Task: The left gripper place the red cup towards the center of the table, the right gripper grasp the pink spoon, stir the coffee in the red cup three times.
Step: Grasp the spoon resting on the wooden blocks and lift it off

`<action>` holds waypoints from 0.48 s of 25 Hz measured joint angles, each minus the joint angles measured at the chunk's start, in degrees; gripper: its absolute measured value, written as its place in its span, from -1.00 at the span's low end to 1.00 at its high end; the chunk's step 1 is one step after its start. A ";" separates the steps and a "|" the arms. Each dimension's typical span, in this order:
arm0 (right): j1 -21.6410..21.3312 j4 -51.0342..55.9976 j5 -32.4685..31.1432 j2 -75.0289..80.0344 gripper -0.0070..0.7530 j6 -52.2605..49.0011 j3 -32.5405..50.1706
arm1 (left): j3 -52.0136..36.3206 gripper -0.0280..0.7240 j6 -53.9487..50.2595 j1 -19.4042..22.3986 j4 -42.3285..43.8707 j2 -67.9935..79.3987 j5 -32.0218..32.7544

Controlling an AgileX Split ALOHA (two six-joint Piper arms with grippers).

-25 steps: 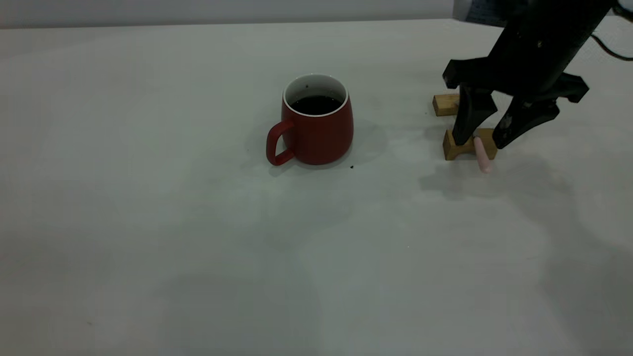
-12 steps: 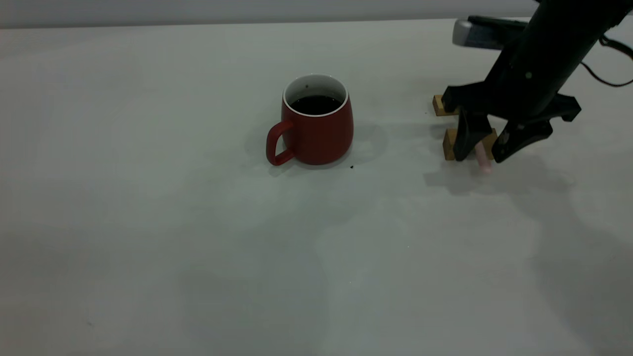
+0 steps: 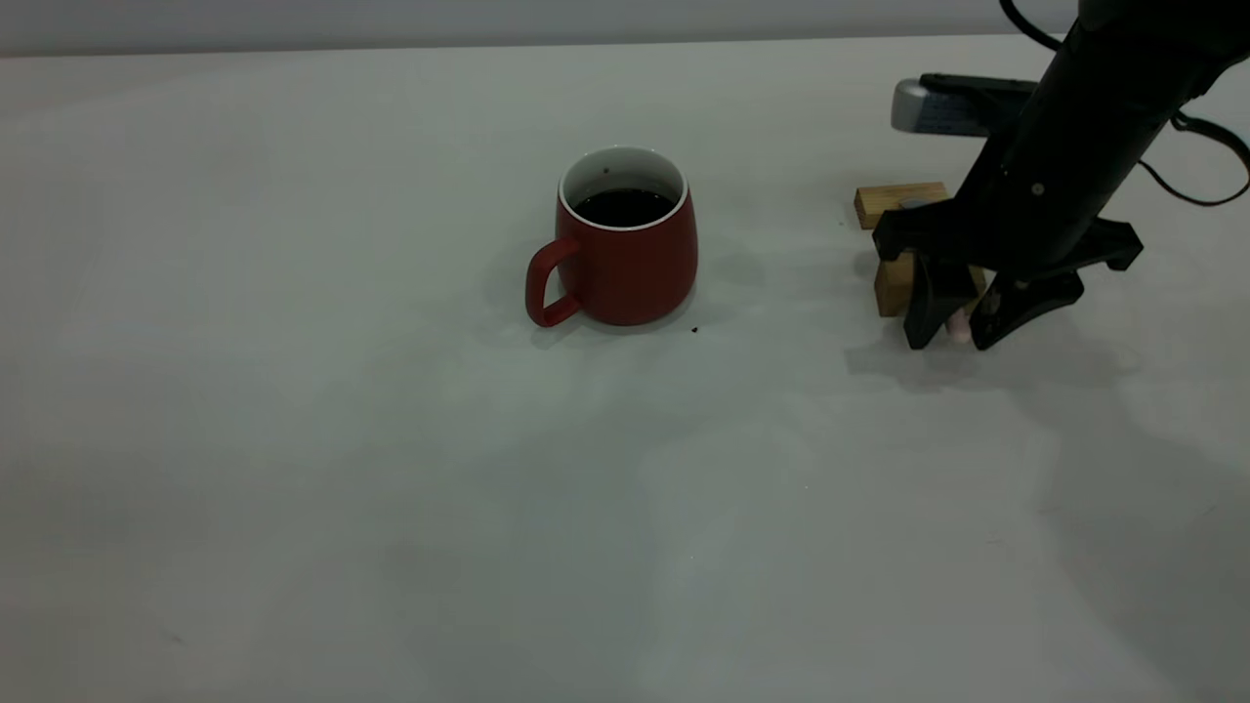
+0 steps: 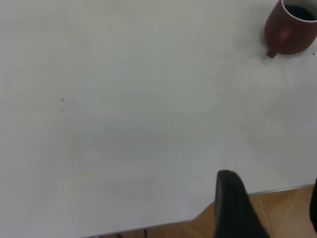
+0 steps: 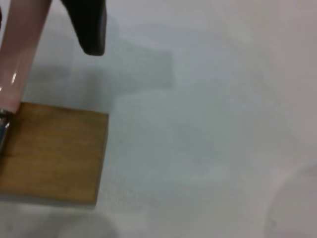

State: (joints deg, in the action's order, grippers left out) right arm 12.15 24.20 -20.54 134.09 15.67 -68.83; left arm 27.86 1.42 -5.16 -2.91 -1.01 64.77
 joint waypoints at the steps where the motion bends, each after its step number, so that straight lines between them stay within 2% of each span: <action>1: 0.00 0.00 0.00 0.21 0.19 0.00 0.00 | 0.00 0.26 0.00 0.00 0.00 0.00 0.00; 3: 0.00 0.00 0.30 0.34 0.12 0.00 0.00 | 0.00 0.26 0.00 0.00 0.00 0.00 0.00; 5: 0.00 -0.07 0.56 0.34 -0.04 0.00 0.00 | 0.00 0.26 0.00 0.00 0.00 0.00 0.00; 9: 0.00 -0.12 0.77 0.34 -0.66 0.00 -0.02 | 0.00 0.26 0.00 0.00 -0.01 0.00 0.00; 12: 0.00 -0.39 -0.05 -0.87 -0.66 0.00 -0.07 | 0.00 0.26 0.00 0.00 -0.01 0.00 0.00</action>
State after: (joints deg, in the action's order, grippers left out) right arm 12.15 23.81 -20.59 133.22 15.67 -68.90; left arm 27.86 1.42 -5.16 -2.92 -1.01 64.77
